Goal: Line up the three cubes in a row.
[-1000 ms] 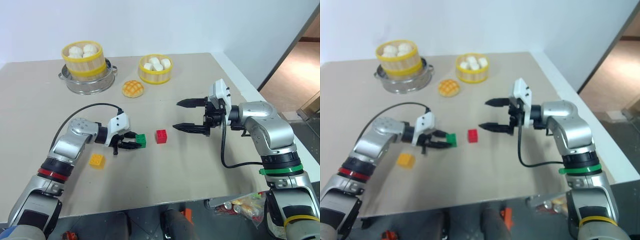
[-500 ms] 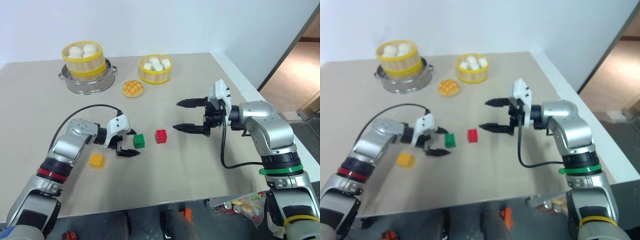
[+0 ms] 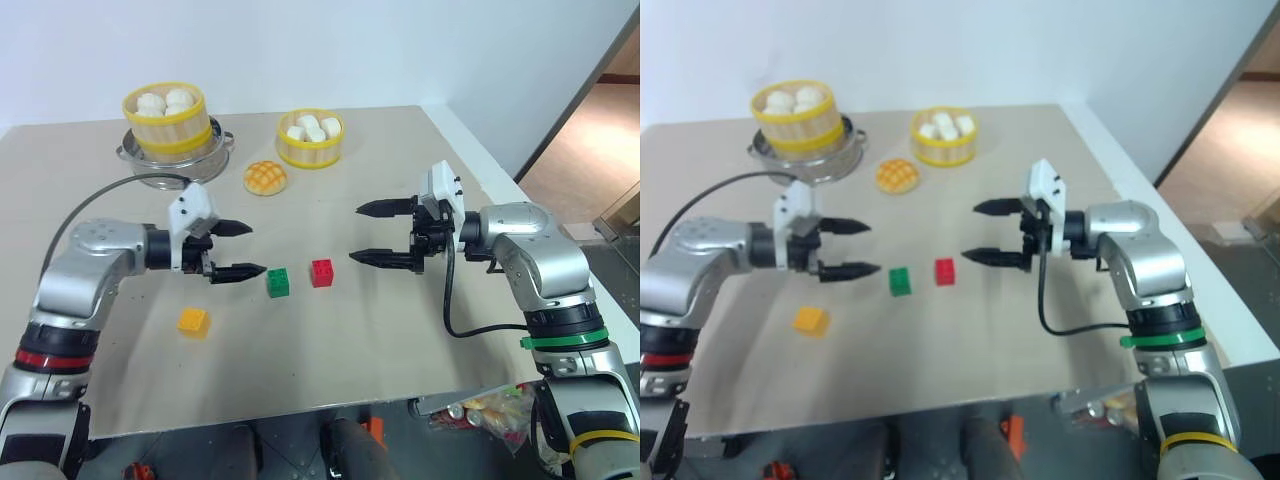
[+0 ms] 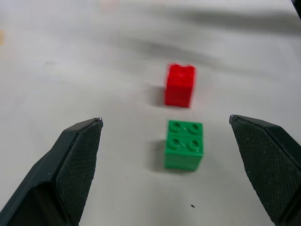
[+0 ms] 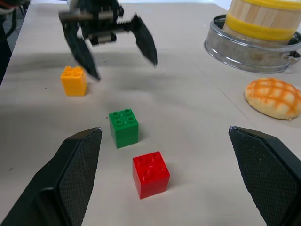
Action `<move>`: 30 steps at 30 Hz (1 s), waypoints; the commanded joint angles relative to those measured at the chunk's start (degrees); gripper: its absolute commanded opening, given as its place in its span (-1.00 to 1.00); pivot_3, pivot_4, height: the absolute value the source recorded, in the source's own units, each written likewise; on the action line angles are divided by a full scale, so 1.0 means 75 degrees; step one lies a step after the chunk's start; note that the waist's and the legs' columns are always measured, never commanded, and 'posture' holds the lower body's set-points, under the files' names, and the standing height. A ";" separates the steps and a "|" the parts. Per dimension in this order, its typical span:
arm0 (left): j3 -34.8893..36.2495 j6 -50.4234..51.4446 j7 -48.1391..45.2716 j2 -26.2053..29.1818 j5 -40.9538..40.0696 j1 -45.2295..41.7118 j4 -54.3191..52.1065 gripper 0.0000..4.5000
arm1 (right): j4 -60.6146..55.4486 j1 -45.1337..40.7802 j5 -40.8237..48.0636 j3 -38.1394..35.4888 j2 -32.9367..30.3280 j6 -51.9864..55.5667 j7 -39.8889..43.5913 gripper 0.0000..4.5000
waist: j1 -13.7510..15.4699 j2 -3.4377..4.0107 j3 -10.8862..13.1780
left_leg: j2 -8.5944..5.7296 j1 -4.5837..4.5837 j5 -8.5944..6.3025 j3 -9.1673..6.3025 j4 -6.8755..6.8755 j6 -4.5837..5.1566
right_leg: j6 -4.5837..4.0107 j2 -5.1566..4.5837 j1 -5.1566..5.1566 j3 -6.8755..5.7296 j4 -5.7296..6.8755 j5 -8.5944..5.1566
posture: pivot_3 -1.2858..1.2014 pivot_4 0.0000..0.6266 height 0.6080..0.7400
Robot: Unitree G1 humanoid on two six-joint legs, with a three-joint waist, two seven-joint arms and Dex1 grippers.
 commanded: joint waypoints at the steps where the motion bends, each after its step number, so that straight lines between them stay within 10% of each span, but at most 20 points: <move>1: 0.1041 0.0342 0.1388 -0.0531 -0.0609 0.0773 -0.1673 0.99 | -0.0268 0.0022 0.0091 -0.0139 -0.0131 -0.0034 0.0081 1.00 | 0.0003 0.0000 0.0000 | 0.0000 0.0000 0.0000 0.0001 0.0001 0.0000 | 0.0001 -0.0001 0.0001 0.0000 -0.0001 0.0000 | 0.03 -0.52 1.00; 12: 0.2503 0.0402 0.4806 -0.2144 -0.0490 0.4565 -0.5123 0.99 | 0.0183 -0.0069 -0.0113 0.0078 -0.0040 -0.0381 0.0348 1.00 | -0.0003 -0.0005 0.0000 | -0.0001 0.0039 0.0005 0.0012 0.0000 0.0008 | -0.0034 0.0002 0.0019 0.0021 0.0007 -0.0004 | 0.03 -0.52 1.00; 30: 0.1580 -0.0506 0.5878 -0.3135 0.0179 0.6682 -0.4910 0.99 | -0.0109 0.0016 0.0746 -0.0118 0.0134 -0.0098 0.0907 1.00 | -0.0010 -0.0010 0.0003 | -0.0037 0.0040 0.0008 0.0018 0.0010 0.0008 | -0.0032 -0.0008 0.0017 0.0059 -0.0005 0.0000 | 0.03 -0.52 1.00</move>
